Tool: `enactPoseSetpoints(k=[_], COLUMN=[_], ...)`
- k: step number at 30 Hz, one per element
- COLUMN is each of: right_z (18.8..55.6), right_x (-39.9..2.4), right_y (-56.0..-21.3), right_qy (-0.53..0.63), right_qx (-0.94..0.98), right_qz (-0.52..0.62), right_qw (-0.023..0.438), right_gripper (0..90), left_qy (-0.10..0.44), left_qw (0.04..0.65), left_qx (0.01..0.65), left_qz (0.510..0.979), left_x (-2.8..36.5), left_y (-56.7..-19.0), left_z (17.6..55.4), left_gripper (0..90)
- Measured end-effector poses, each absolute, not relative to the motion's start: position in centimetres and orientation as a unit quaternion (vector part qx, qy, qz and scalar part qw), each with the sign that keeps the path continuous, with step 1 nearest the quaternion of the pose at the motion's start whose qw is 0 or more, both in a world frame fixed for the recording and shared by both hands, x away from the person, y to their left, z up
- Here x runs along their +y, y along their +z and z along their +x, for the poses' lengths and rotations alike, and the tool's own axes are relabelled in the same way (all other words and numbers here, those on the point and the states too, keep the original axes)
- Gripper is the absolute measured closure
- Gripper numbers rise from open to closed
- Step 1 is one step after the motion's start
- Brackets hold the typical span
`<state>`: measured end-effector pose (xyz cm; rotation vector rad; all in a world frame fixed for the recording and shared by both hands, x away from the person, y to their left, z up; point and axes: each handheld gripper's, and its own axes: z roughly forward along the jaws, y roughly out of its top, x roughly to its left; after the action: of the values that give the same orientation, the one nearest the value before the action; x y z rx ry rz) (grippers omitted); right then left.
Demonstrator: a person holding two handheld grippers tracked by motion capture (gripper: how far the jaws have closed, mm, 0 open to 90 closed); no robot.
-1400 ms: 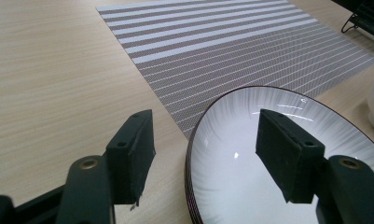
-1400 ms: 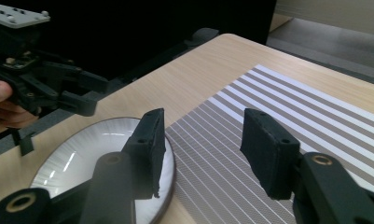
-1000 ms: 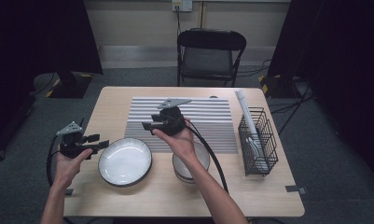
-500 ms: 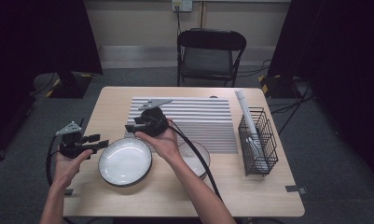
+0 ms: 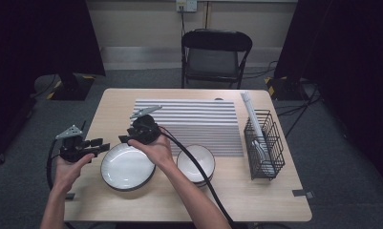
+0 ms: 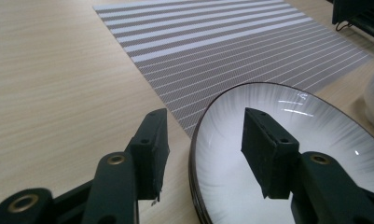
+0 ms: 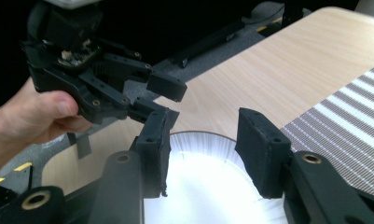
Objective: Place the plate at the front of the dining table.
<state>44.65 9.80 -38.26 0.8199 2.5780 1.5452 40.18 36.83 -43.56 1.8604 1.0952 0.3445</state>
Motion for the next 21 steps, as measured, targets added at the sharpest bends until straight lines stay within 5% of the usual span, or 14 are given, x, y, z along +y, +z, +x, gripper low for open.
enactPoseSetpoints(k=[8, 21], right_z=[45.8, 46.6], right_x=[11.0, 10.8], right_y=[-40.4, -43.2], right_qy=[0.485, 0.450], right_qx=[0.827, 0.835], right_qz=[0.284, 0.315], right_qw=[0.004, 0.011], right_gripper=[59.9, 65.0], left_qy=[0.124, 0.119], left_qw=[0.454, 0.453], left_qx=[0.453, 0.463], left_qz=[0.757, 0.752], left_x=[37.1, 37.5], left_y=[-44.2, -45.0], left_z=[40.5, 40.6], left_gripper=[62.6, 68.9])
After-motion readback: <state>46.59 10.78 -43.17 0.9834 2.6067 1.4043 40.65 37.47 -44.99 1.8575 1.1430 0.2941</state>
